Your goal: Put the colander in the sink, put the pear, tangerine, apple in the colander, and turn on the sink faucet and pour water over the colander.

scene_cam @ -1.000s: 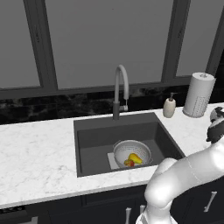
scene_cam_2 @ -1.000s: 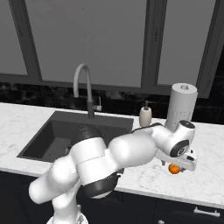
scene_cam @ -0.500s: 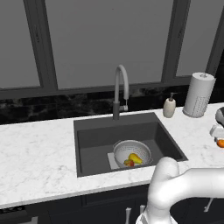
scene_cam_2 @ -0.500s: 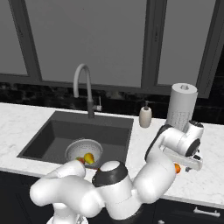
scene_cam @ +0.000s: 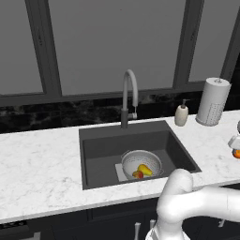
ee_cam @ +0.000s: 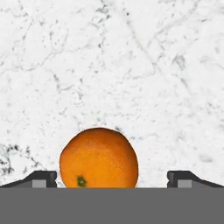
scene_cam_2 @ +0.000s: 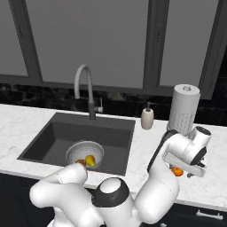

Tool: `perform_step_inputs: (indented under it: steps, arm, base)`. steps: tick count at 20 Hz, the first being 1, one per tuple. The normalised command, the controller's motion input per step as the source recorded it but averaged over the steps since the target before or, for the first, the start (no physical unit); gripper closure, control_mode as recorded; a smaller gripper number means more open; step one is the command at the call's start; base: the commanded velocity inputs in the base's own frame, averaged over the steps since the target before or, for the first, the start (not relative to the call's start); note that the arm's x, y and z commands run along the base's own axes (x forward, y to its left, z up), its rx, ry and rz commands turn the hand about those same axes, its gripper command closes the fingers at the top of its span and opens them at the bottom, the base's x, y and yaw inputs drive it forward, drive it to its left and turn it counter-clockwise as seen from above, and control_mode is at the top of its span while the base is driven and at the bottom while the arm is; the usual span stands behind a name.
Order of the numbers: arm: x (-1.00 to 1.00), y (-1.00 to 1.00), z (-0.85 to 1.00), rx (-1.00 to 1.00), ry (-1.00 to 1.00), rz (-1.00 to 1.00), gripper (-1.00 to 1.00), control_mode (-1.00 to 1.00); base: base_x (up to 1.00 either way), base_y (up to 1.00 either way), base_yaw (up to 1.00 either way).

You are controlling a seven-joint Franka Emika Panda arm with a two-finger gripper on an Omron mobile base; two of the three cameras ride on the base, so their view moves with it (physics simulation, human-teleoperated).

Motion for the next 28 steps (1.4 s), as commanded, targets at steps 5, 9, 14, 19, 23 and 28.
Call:
perform_step_inputs:
  steps: [5, 9, 14, 19, 23, 28]
  arm:
    - [-0.22, 0.29, -0.03, 0.00, -0.16, -0.04, -1.00, -1.00]
    - [0.00, 0.25, -0.02, -0.01, -0.06, -0.08, -1.00, -1.00]
    - [0.14, -0.13, -0.03, -0.08, 0.00, -0.13, -1.00, -1.00]
    - [0.18, -0.24, -0.02, -0.11, 0.00, -0.13, -1.00, -1.00]
    - [0.07, -0.14, -0.01, -0.01, 0.00, -0.06, -1.00, -1.00]
    - [0.05, -0.03, -0.01, 0.00, 0.00, 0.00, -1.00, -1.00]
  base:
    - [0.00, 0.00, 0.00]
    - [0.00, 0.00, 0.00]
    - [0.00, 0.00, 0.00]
    - [0.00, 0.00, 0.00]
    - [0.00, 0.00, 0.00]
    - [0.00, 0.00, 0.00]
